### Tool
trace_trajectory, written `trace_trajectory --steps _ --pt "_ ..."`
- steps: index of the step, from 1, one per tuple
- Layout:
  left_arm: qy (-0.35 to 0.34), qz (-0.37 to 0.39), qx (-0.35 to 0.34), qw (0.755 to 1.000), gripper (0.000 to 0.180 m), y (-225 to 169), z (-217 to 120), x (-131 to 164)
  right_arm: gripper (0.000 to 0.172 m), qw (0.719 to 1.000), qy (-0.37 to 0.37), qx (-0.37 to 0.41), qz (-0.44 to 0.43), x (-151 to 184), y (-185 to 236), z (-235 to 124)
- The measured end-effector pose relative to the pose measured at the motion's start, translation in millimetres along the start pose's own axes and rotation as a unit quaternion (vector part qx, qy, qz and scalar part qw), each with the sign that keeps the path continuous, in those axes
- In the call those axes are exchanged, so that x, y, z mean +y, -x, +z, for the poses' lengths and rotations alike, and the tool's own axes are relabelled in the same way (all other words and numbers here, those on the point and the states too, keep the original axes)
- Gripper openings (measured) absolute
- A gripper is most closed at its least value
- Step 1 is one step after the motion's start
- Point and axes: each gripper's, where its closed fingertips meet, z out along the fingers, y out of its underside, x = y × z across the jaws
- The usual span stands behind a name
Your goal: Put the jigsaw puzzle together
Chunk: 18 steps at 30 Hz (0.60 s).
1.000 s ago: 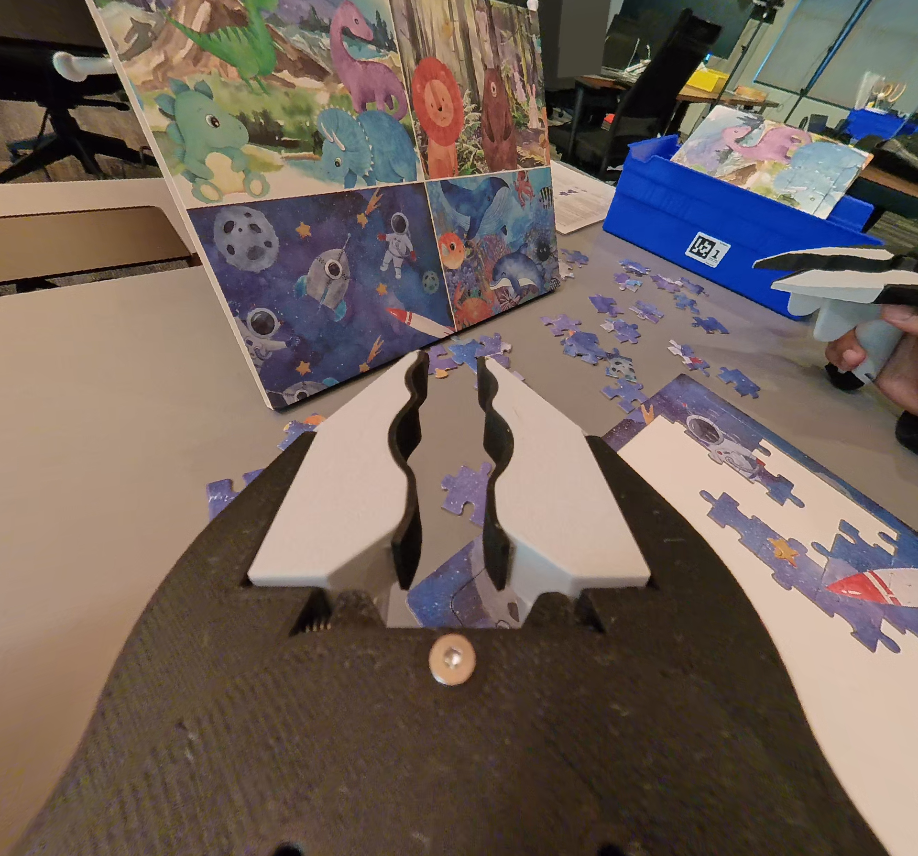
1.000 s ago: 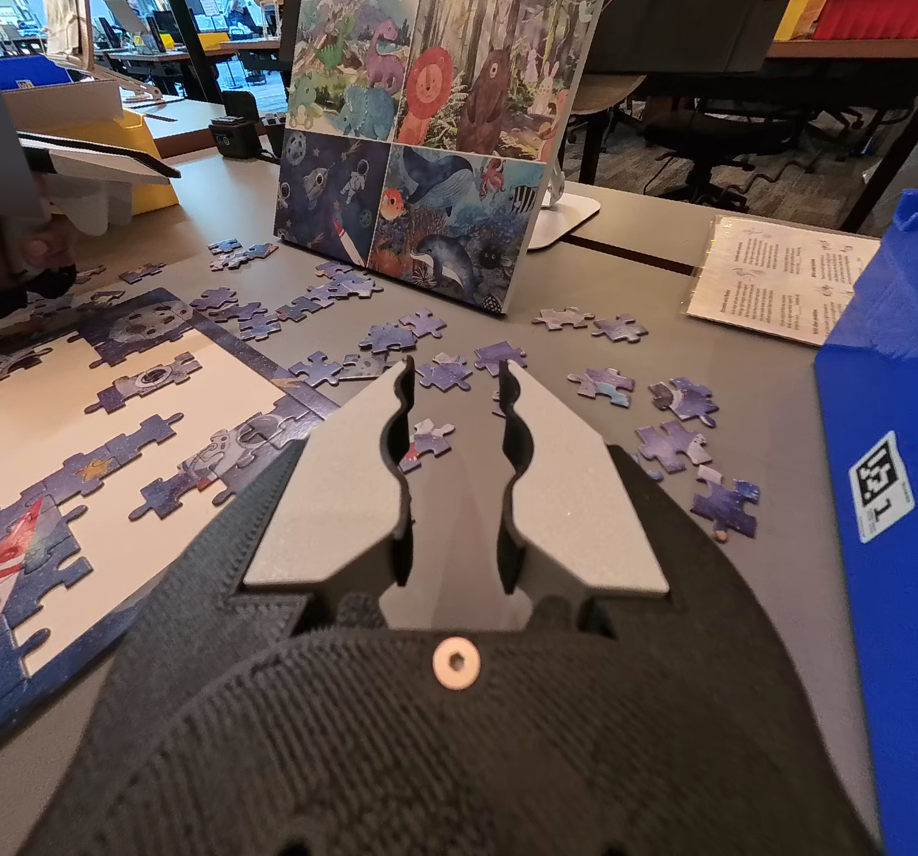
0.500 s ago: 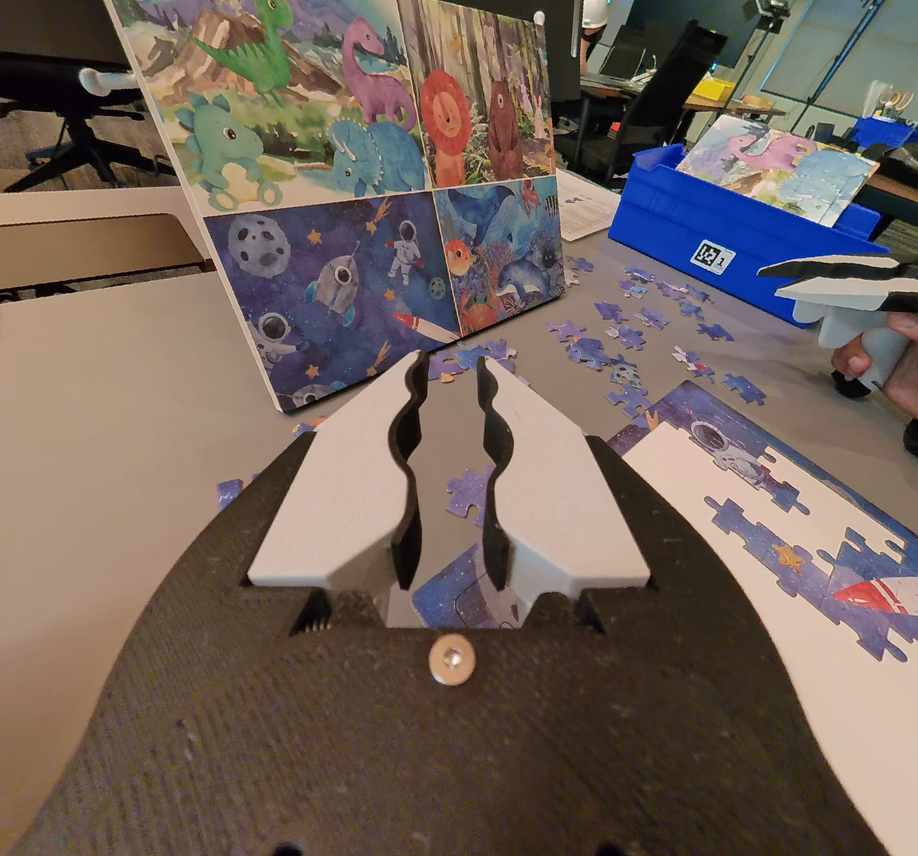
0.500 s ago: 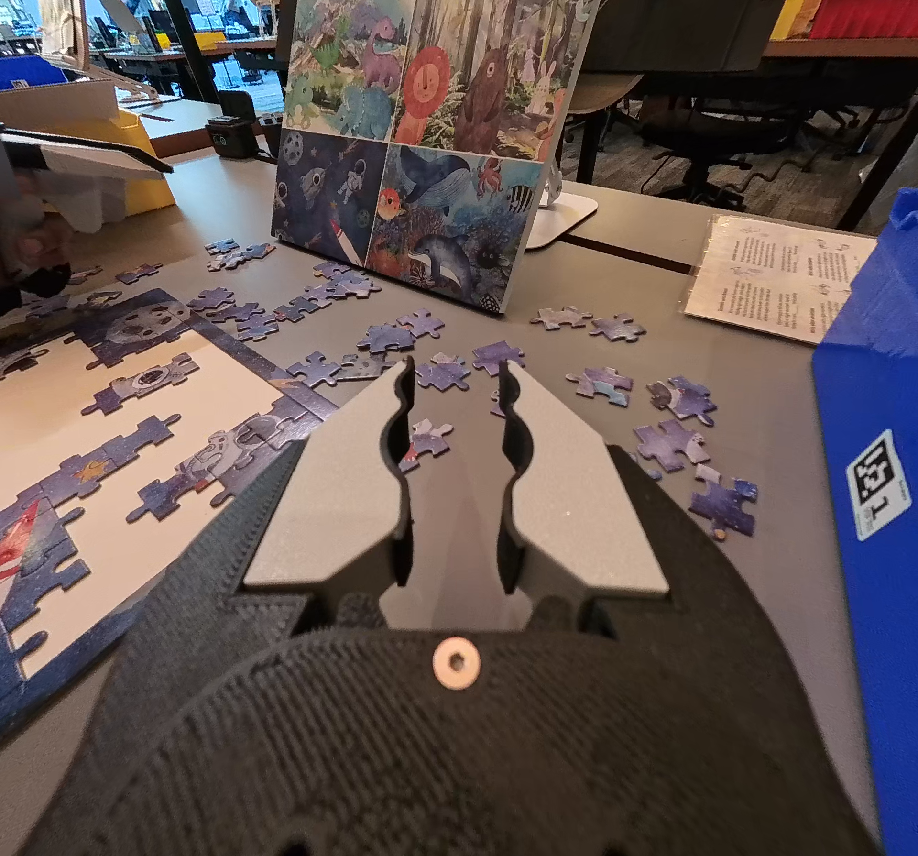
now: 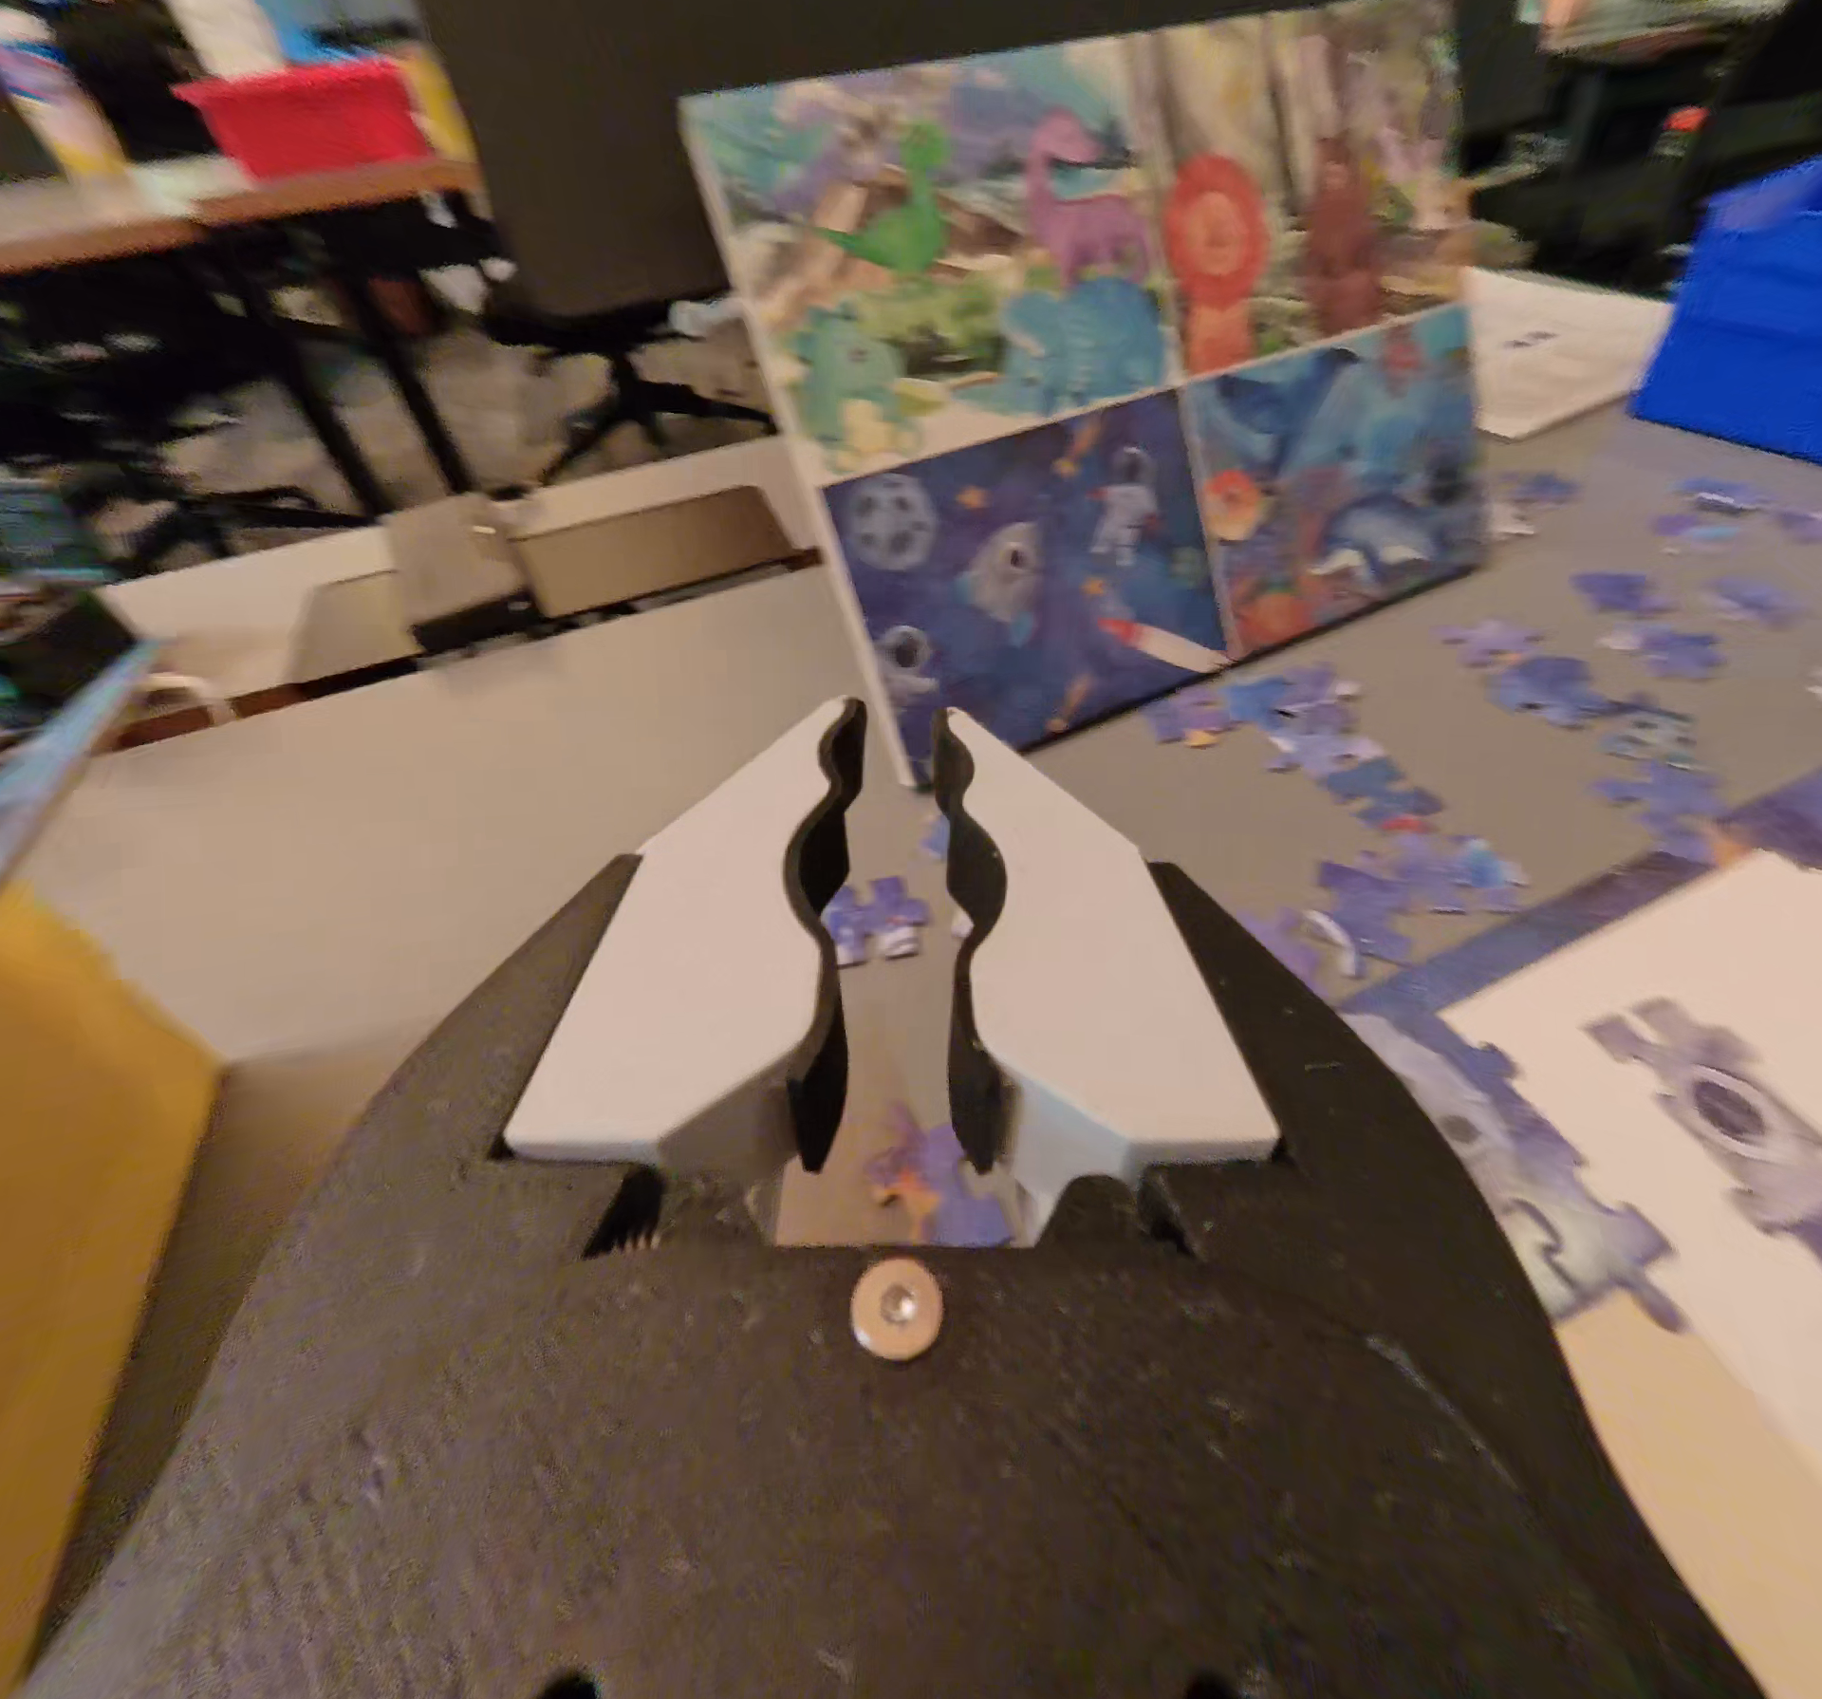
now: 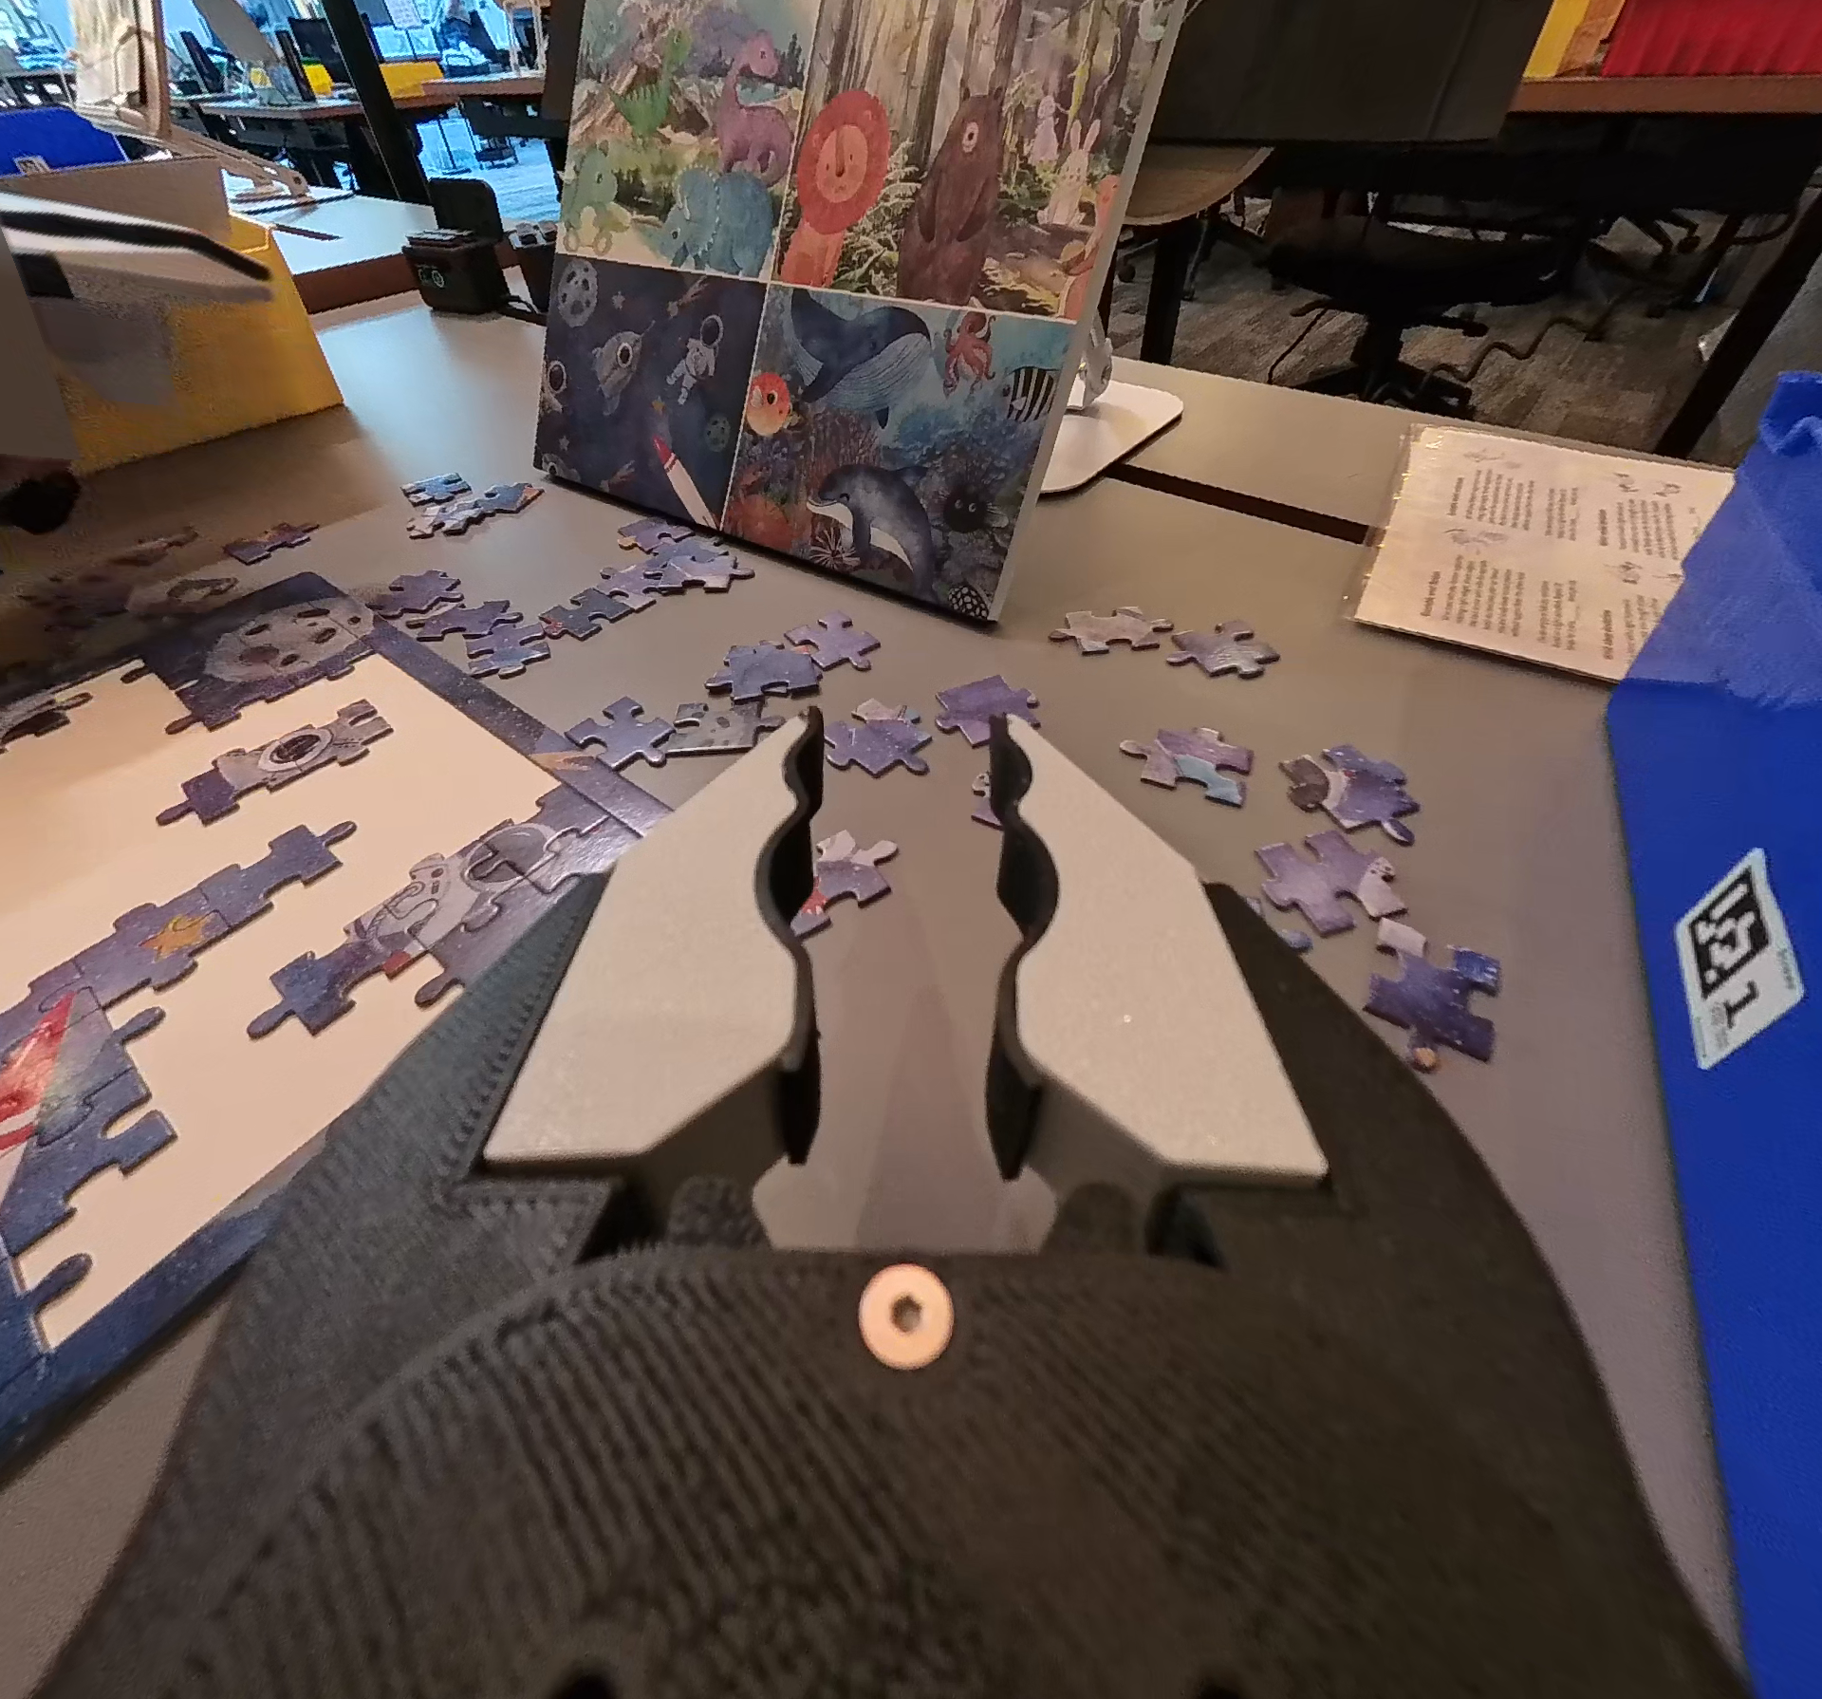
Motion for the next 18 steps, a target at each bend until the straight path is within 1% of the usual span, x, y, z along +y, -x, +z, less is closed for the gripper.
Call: trace_trajectory --steps 2,5,18 --pt "0.008 -0.007 -0.032 0.999 0.007 19 -4 6 0.032 1.000 0.001 -0.001 0.002 0 0 0" --pt "0.033 -0.029 -0.045 0.998 0.004 32 -4 17 0.032 1.000 0.003 -0.001 0.002 1 0 1" --pt "0.040 -0.055 -0.049 0.996 0.002 40 -5 22 0.032 1.000 0.007 0.000 0.004 2 0 2"
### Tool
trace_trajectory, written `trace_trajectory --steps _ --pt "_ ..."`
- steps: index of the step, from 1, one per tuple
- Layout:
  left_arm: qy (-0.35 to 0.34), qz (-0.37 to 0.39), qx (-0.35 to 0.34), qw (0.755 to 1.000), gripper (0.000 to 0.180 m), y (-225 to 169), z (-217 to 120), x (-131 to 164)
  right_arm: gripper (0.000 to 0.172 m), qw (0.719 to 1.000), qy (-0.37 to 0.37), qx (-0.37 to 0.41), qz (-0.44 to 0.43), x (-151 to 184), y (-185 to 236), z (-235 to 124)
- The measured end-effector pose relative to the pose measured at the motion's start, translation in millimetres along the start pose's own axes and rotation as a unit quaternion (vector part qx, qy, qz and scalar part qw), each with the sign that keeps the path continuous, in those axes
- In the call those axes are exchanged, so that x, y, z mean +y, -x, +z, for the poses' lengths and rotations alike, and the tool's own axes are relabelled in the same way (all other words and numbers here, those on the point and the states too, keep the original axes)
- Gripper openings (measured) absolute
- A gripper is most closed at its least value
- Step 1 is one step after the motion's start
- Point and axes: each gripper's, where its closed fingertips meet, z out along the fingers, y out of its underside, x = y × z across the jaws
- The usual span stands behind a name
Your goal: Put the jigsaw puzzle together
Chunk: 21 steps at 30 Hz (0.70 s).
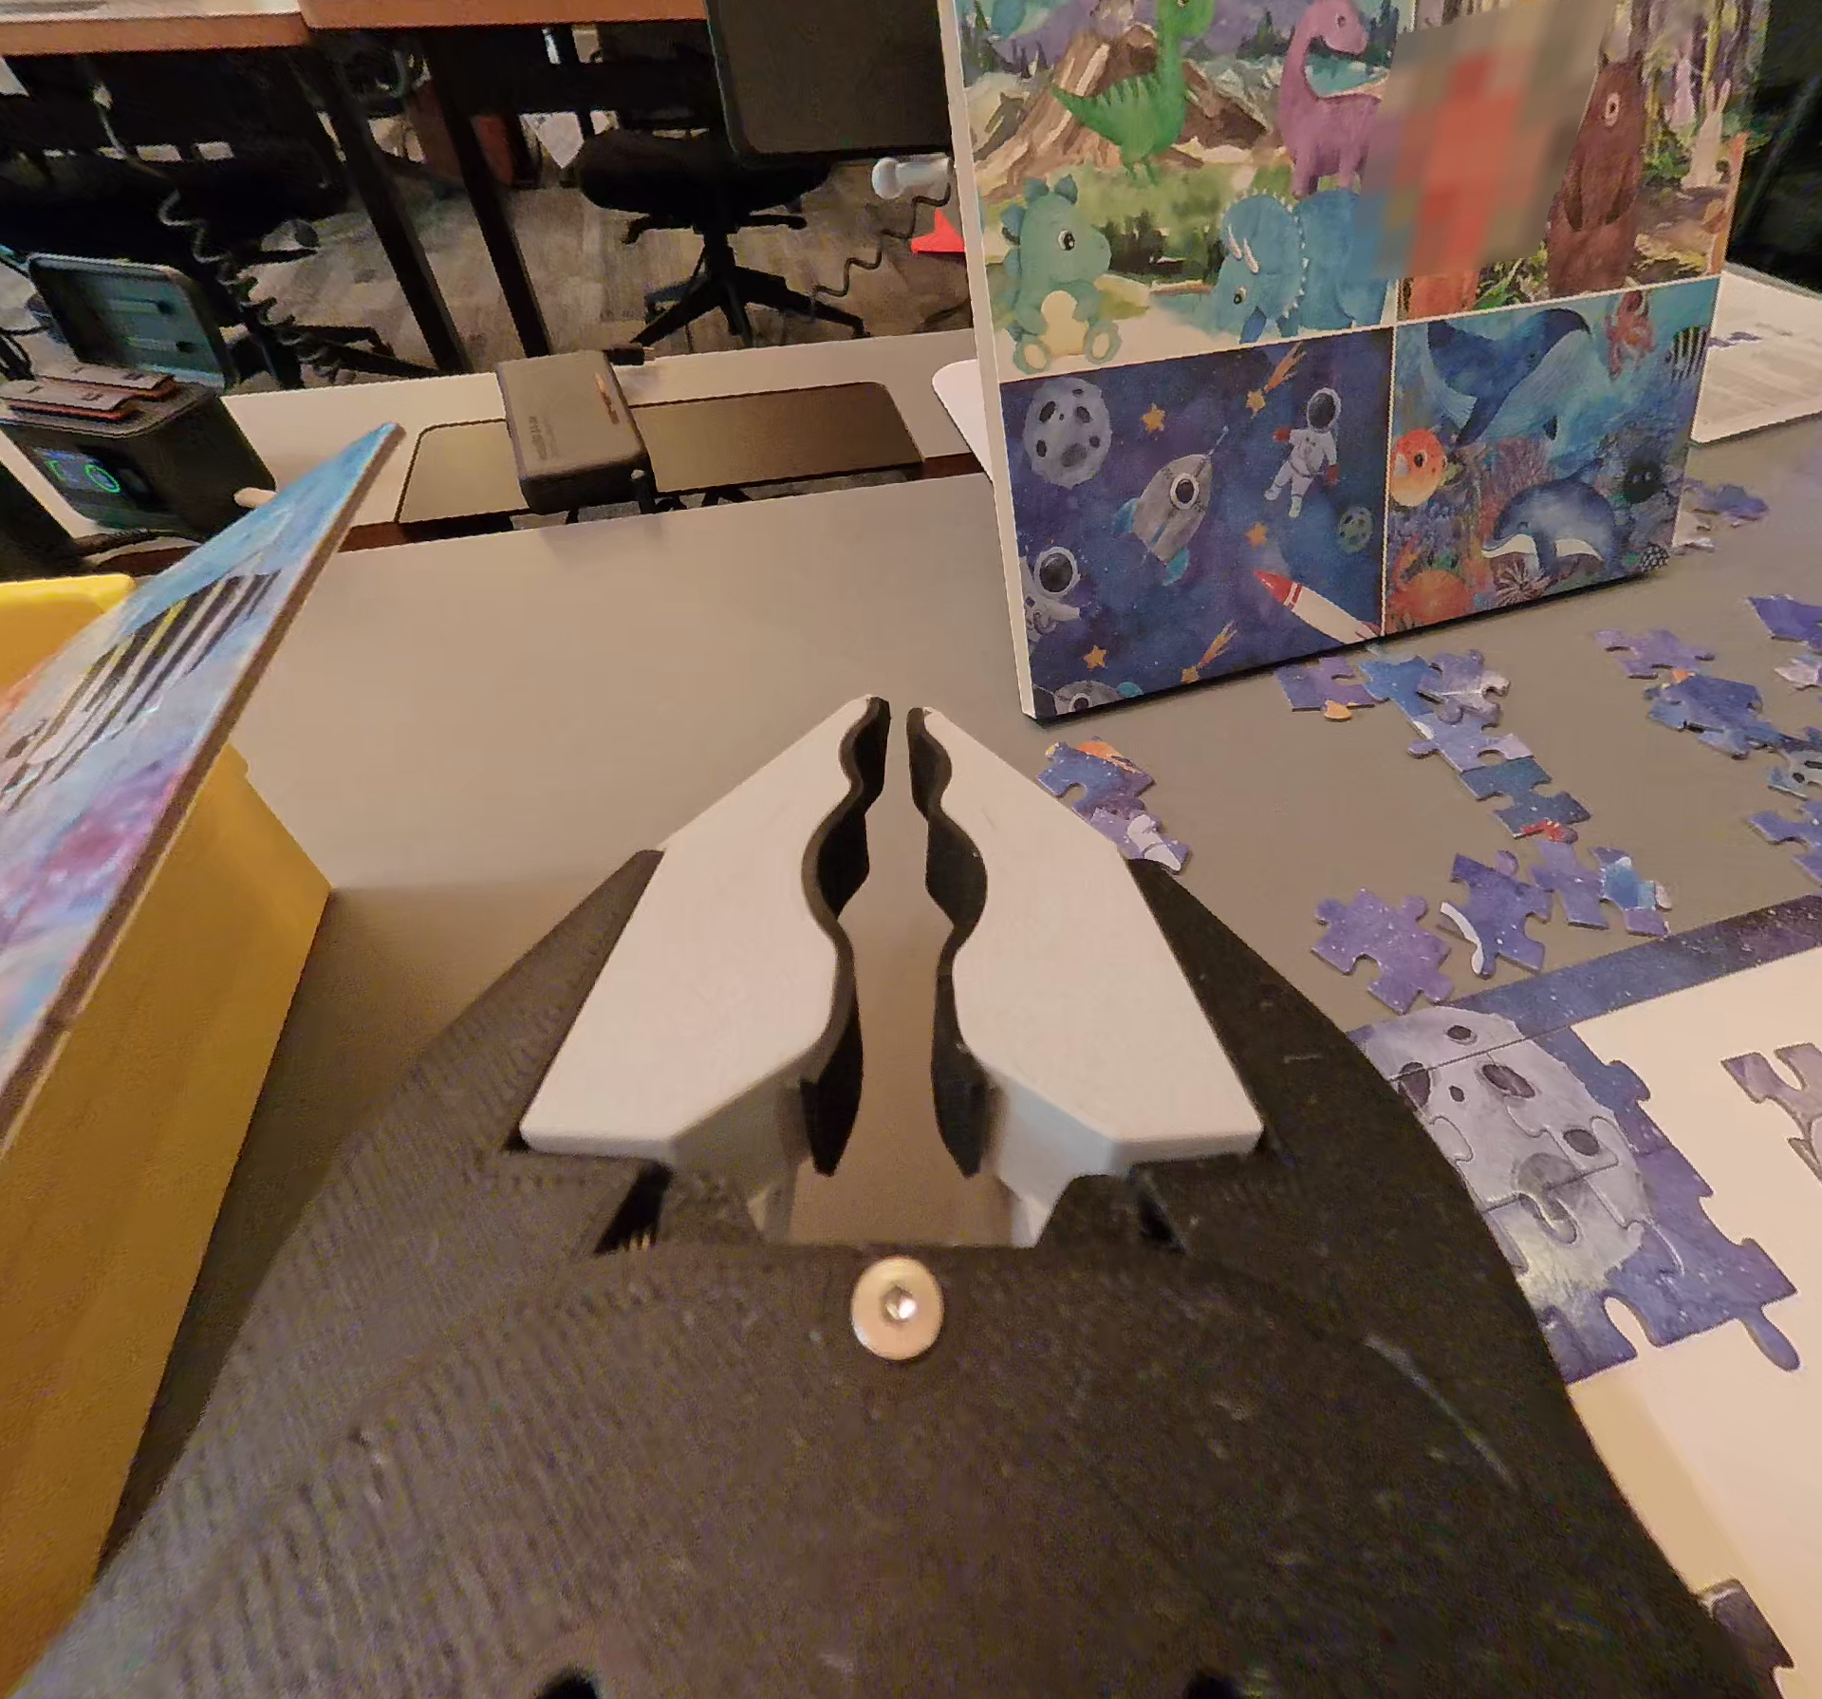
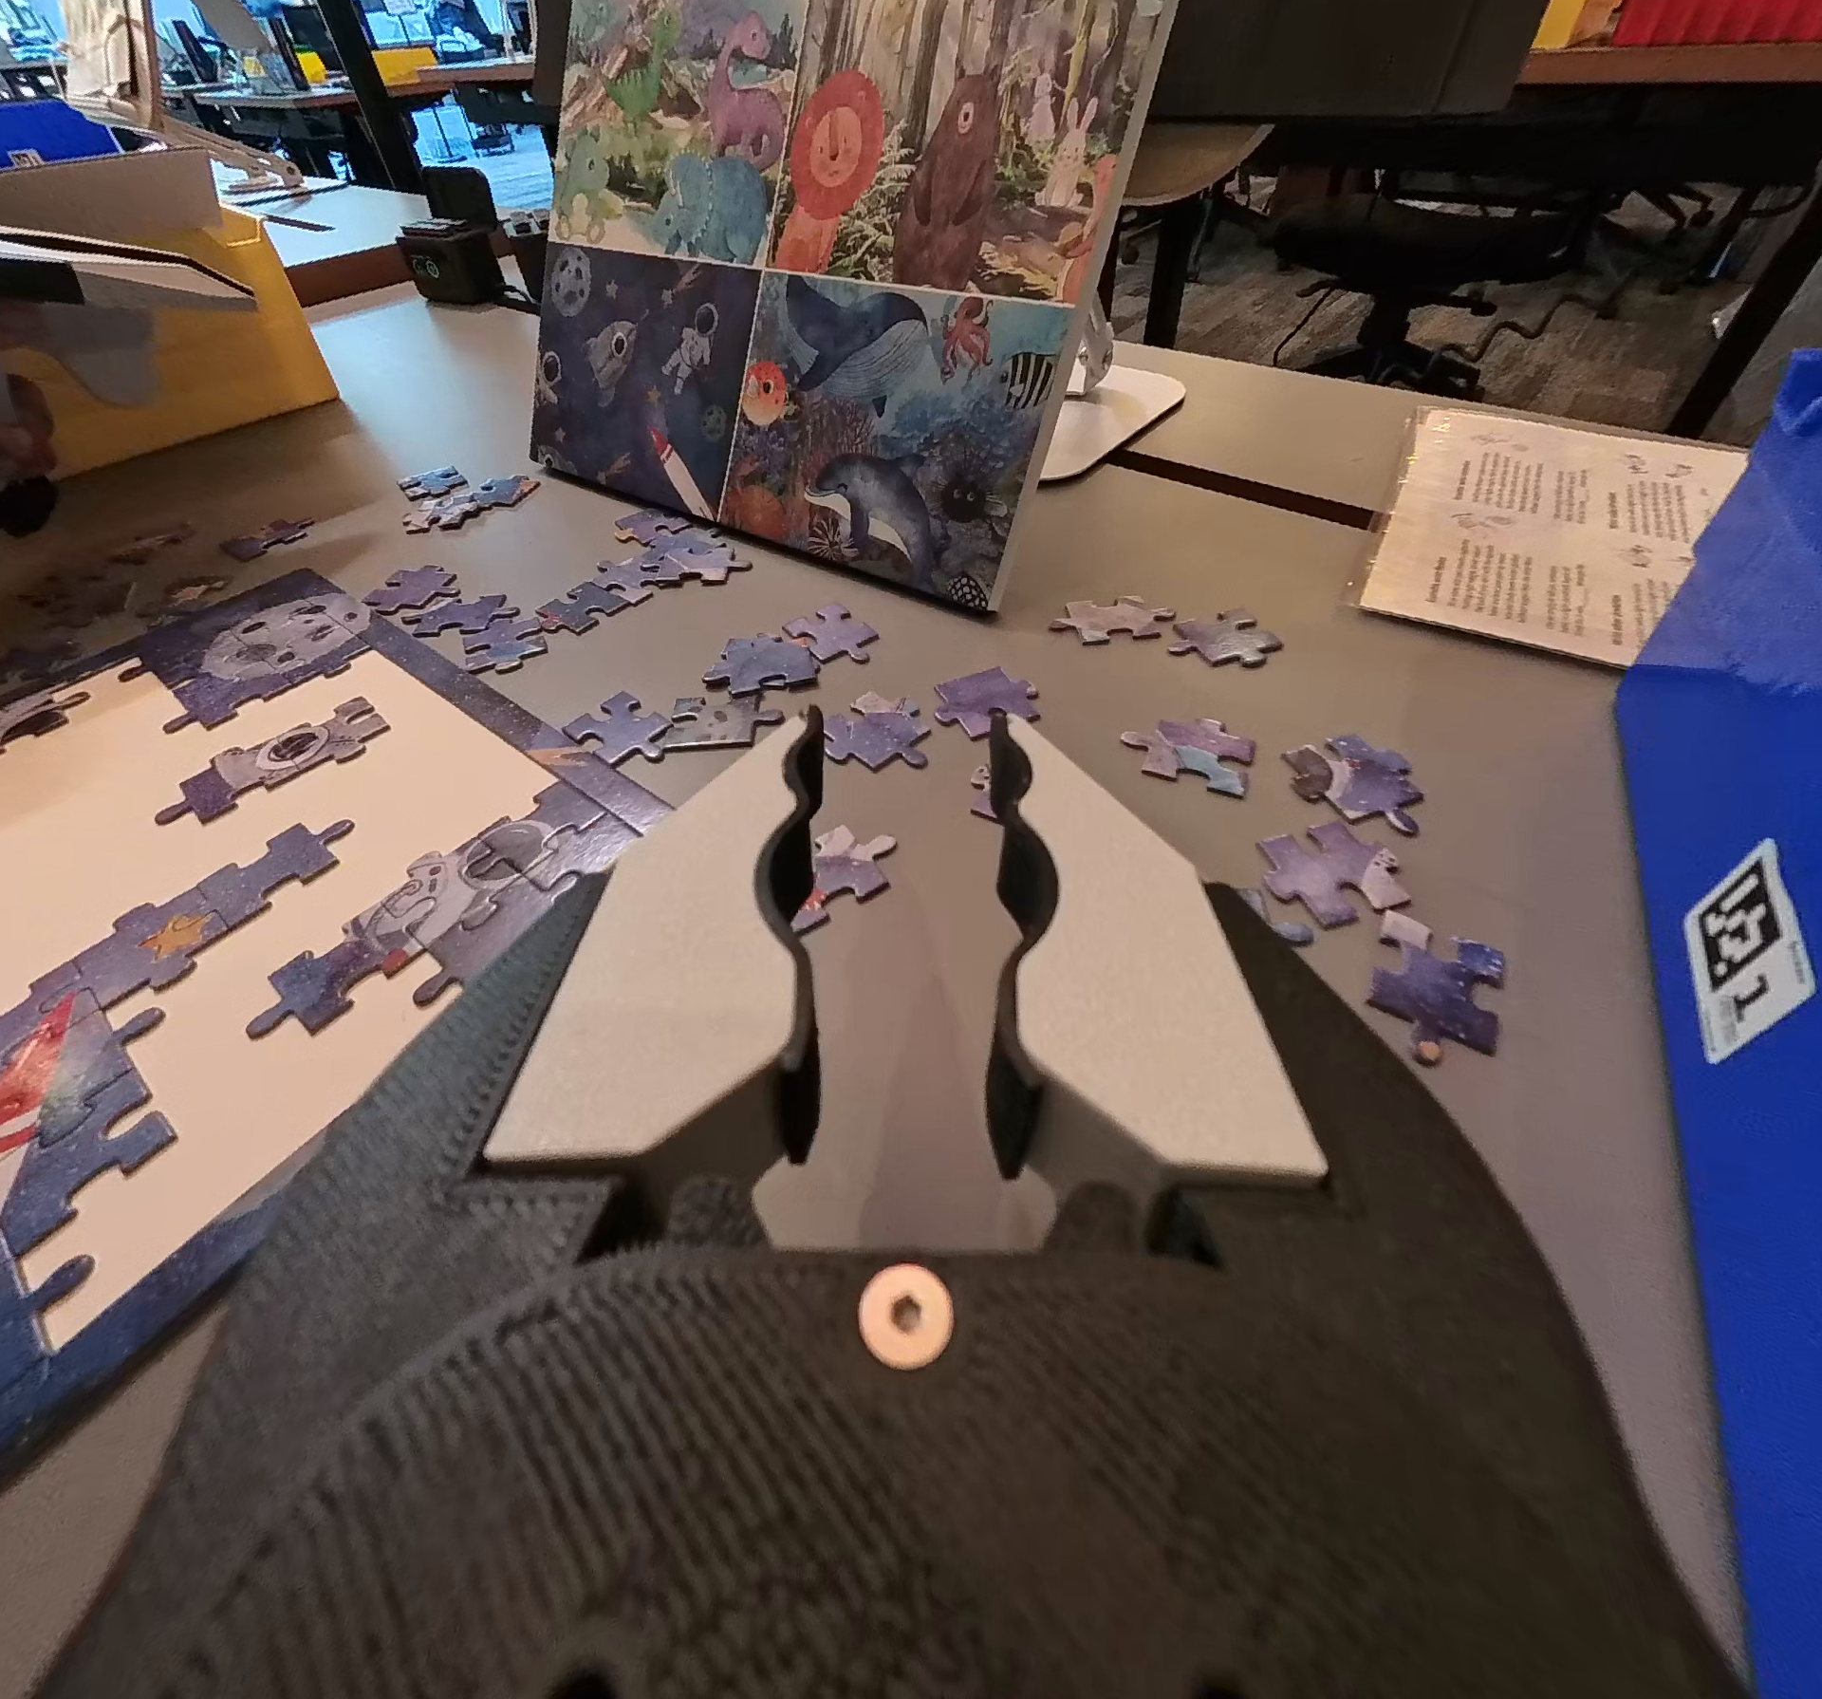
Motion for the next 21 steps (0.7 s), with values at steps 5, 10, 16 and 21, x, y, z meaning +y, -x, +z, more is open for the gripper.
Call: trace_trajectory --steps 5,10,16,21 --pt "0.003 0.001 0.001 1.000 0.002 0.4 0.3 1.2 0.032 1.000 0.001 0.000 -0.001 0.3 0.2 0.3" --pt "0.005 -0.001 0.005 1.000 0.002 -0.7 0.7 1.9 0.032 1.000 0.002 0.000 -0.001 0.4 0.3 0.4" --pt "0.009 0.002 0.009 1.000 0.002 -3.4 2.0 3.3 0.032 1.000 0.004 0.000 -0.001 1.1 0.4 1.0" --pt "0.014 0.006 0.013 1.000 0.002 -6.0 3.4 5.1 0.032 1.000 0.006 0.000 0.000 1.5 0.3 1.3"
